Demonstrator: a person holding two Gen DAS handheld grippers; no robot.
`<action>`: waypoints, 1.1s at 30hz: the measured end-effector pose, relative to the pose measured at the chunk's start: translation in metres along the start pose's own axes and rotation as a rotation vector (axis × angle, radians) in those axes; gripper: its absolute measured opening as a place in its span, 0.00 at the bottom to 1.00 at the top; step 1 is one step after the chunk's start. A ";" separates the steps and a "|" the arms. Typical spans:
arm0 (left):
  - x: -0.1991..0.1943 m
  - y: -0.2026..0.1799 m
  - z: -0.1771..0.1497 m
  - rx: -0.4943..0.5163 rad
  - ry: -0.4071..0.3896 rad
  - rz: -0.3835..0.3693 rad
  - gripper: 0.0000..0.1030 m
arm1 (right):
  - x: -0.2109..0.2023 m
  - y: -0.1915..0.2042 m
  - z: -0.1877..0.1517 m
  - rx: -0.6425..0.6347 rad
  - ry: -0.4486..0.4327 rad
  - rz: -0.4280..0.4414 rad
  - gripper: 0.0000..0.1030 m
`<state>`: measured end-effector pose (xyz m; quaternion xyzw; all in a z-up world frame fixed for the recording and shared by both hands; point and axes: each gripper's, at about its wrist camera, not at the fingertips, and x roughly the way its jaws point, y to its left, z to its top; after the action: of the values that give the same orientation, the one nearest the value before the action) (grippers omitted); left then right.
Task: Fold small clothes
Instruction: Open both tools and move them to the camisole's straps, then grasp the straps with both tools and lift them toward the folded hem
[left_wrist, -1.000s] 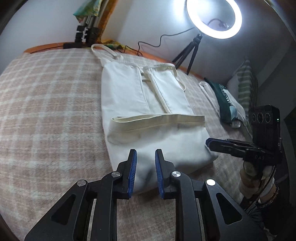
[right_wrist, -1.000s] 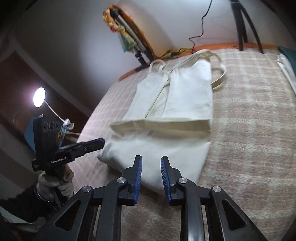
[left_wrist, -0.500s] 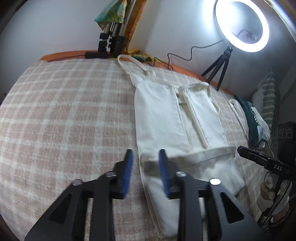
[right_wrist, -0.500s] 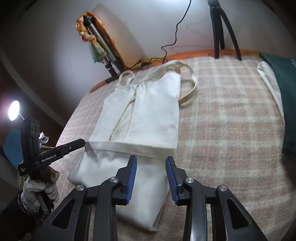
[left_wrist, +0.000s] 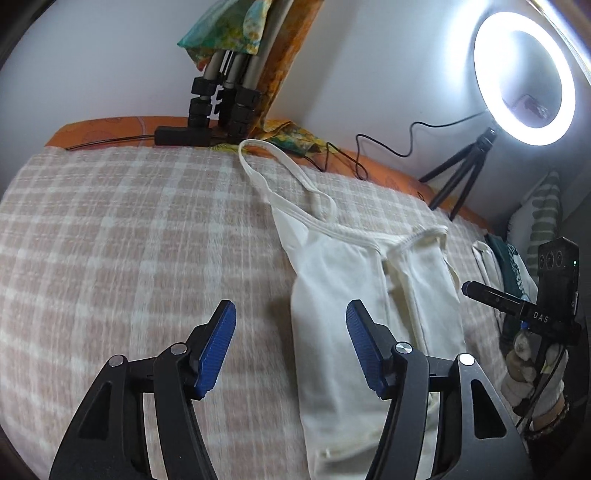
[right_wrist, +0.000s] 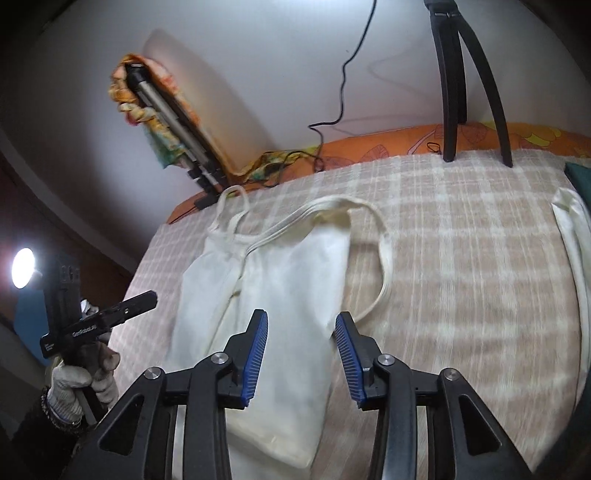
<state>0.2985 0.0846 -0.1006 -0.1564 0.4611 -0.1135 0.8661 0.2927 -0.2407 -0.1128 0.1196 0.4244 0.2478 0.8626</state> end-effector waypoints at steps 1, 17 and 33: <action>0.006 0.004 0.005 -0.012 0.003 -0.007 0.60 | 0.005 -0.004 0.006 0.007 0.003 -0.002 0.40; 0.048 0.004 0.034 -0.044 -0.020 -0.137 0.04 | 0.046 -0.011 0.043 -0.053 0.091 0.026 0.10; 0.057 0.024 0.051 -0.156 -0.010 -0.180 0.47 | 0.042 -0.044 0.055 0.047 0.065 0.145 0.44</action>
<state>0.3732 0.0962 -0.1267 -0.2645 0.4481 -0.1539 0.8400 0.3720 -0.2558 -0.1260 0.1623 0.4482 0.3035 0.8250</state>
